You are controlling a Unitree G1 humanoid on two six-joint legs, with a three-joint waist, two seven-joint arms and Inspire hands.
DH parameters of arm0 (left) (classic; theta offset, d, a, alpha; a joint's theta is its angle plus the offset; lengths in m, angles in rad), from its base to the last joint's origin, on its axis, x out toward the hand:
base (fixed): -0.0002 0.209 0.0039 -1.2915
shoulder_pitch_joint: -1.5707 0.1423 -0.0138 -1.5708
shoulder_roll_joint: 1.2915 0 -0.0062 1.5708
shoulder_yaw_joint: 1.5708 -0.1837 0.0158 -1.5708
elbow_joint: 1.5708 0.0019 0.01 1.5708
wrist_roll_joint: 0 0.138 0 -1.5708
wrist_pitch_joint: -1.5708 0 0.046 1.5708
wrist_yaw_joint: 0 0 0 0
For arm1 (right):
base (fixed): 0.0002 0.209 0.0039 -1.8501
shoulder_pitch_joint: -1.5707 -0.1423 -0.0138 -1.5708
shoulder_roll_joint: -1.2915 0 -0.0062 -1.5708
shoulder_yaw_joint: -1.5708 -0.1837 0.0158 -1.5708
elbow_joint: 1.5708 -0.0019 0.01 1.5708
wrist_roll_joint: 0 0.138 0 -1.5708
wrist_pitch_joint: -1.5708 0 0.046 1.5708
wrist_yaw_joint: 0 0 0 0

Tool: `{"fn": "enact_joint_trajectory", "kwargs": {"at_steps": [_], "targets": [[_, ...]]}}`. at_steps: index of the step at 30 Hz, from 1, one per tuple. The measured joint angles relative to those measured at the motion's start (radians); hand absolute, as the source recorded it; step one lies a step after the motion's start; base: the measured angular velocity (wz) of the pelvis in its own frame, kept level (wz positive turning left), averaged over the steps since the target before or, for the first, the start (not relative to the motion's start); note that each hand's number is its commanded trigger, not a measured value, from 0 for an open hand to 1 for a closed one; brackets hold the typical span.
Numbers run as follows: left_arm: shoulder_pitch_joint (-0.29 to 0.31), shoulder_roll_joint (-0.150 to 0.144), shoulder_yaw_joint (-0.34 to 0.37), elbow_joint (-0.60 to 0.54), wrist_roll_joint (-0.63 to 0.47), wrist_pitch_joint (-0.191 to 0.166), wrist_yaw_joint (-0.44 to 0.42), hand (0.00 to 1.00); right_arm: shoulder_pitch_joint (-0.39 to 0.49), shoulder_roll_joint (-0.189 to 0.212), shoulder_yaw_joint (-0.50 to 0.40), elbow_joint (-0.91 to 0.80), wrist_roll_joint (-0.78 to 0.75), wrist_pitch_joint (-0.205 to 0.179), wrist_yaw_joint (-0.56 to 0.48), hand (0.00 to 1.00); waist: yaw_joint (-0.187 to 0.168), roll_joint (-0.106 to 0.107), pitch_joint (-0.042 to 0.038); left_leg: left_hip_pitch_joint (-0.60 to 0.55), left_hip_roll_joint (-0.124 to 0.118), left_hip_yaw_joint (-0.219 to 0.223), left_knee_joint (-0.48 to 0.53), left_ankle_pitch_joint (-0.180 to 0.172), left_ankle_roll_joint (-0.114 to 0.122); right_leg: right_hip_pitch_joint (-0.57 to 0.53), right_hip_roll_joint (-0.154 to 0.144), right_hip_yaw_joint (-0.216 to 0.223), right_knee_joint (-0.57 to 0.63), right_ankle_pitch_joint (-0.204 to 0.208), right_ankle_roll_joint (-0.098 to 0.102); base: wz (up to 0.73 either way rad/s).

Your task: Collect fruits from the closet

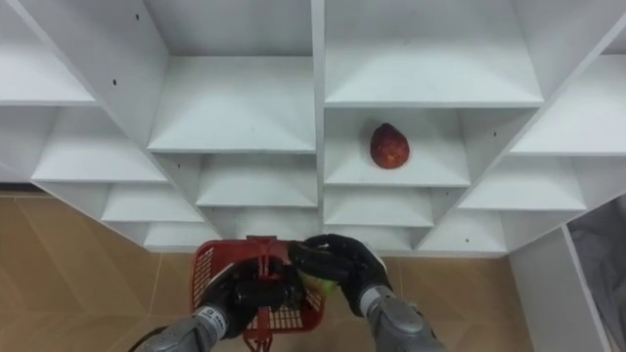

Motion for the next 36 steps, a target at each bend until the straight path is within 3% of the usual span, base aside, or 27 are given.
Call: {"fn": "enact_joint_trajectory", "kwargs": {"at_steps": [36], "targets": [[-0.002, -0.002, -0.013, -0.068, -0.116, 0.008, 0.023, 1.00, -0.042, 0.004, -0.003, 0.020, 0.041, -0.014, -0.007, 0.00, -0.006, 0.015, -0.0022, -0.026, 0.006, -0.003, 0.026, -0.004, -0.004, -0.007, -0.001, -0.032, 0.001, 0.003, -0.005, 0.01]]}}
